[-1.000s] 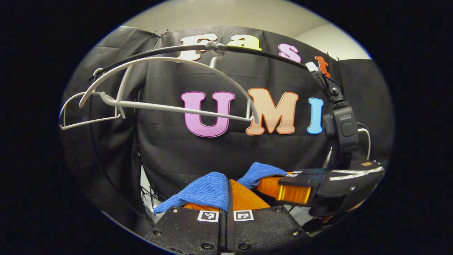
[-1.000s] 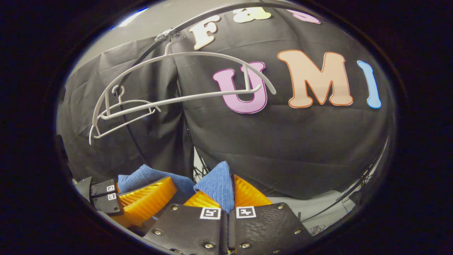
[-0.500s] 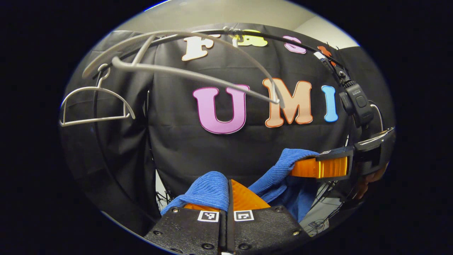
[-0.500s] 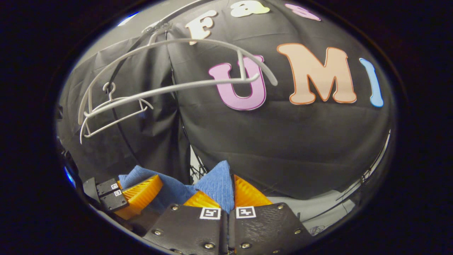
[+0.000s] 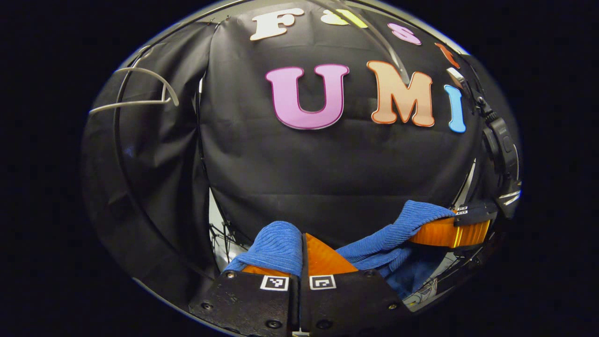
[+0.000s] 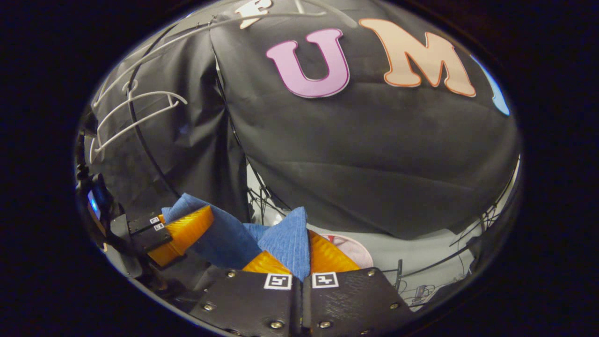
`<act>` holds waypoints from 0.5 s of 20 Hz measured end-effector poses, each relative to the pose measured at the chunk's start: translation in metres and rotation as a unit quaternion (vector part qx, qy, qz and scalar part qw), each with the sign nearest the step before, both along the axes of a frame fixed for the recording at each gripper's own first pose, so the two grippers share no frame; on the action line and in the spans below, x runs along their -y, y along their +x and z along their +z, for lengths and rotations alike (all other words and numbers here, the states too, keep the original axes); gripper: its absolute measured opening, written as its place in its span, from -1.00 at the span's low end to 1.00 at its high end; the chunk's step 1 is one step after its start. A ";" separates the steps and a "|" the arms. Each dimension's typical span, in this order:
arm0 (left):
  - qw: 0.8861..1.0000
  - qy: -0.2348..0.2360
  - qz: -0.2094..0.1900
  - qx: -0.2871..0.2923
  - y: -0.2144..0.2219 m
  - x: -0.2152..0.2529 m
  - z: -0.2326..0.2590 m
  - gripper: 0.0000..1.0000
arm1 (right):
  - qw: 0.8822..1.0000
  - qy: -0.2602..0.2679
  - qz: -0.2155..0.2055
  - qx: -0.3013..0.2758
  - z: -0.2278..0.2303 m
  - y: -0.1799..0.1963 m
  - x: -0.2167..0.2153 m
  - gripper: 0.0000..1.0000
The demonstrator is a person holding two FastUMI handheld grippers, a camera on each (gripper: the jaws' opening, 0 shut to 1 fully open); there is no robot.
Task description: Grasp the clothes on the hanger with both hands and then place them into the laundry hamper below.
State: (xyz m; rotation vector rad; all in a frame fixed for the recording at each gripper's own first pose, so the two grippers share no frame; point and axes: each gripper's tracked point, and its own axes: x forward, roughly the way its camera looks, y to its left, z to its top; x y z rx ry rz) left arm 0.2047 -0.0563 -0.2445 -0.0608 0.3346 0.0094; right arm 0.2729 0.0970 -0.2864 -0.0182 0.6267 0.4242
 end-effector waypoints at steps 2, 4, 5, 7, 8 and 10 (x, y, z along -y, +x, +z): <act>1.000 -0.005 -0.007 -0.004 0.000 0.001 -0.004 -0.95 | 1.000 -0.008 -0.006 -0.009 -0.014 0.002 0.002 -0.96; 1.000 -0.008 -0.013 -0.021 0.000 0.004 -0.015 -0.95 | 1.000 -0.020 -0.013 -0.017 -0.025 0.003 0.003 -0.96; 0.999 -0.013 -0.017 -0.030 0.000 0.007 -0.022 -0.95 | 0.999 -0.025 -0.017 -0.022 -0.031 0.004 0.006 -0.95; 0.998 -0.022 -0.021 -0.050 0.003 0.014 -0.049 -0.94 | 0.999 -0.034 -0.027 -0.033 -0.036 0.007 0.007 -0.94; 0.998 -0.024 -0.021 -0.061 0.007 0.015 -0.061 -0.94 | 0.998 -0.036 -0.033 -0.043 -0.042 0.007 0.008 -0.94; 0.997 -0.032 -0.020 -0.075 0.011 0.012 -0.077 -0.93 | 0.996 -0.037 -0.044 -0.061 -0.058 0.010 0.010 -0.94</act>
